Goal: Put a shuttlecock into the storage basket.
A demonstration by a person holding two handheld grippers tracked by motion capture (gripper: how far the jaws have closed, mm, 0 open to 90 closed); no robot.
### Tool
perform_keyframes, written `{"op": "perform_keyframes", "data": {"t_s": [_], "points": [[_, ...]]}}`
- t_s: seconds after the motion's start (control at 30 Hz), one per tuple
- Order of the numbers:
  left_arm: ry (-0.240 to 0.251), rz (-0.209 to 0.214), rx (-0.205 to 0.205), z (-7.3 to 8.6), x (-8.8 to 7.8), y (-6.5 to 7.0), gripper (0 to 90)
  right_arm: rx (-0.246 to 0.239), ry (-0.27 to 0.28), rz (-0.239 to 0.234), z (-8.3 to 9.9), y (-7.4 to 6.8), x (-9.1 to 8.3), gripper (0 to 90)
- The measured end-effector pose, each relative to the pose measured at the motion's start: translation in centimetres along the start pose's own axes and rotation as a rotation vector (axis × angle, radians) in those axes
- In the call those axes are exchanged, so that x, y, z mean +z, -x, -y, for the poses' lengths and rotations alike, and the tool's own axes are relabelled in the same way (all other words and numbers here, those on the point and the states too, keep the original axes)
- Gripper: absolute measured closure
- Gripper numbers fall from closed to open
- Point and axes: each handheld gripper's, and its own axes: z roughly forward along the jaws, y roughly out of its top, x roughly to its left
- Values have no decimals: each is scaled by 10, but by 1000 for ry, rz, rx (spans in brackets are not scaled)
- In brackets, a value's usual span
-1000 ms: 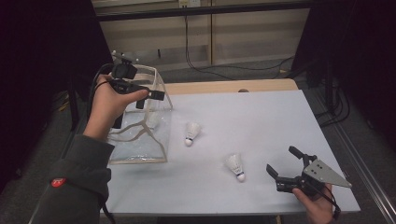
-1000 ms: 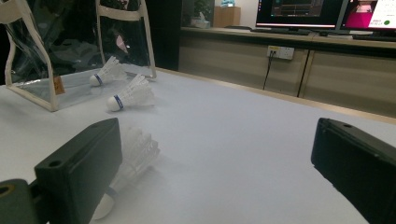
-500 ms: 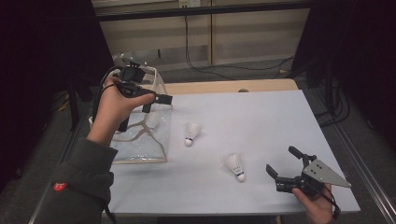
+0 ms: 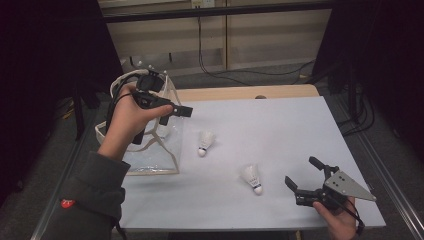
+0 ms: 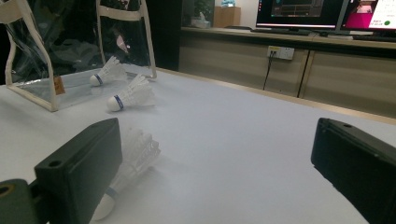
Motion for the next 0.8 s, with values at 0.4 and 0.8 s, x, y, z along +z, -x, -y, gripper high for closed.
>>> {"op": "perform_keyframes", "data": {"t_s": [0.4, 0.8], "points": [[-11, 25, 27, 5, 9, 8, 94, -3, 3, -1, 0, 0, 0, 20], [-28, 42, 45, 11, 18, 15, 93, -2, 5, -3, -1, 0, 0, 20]]}}
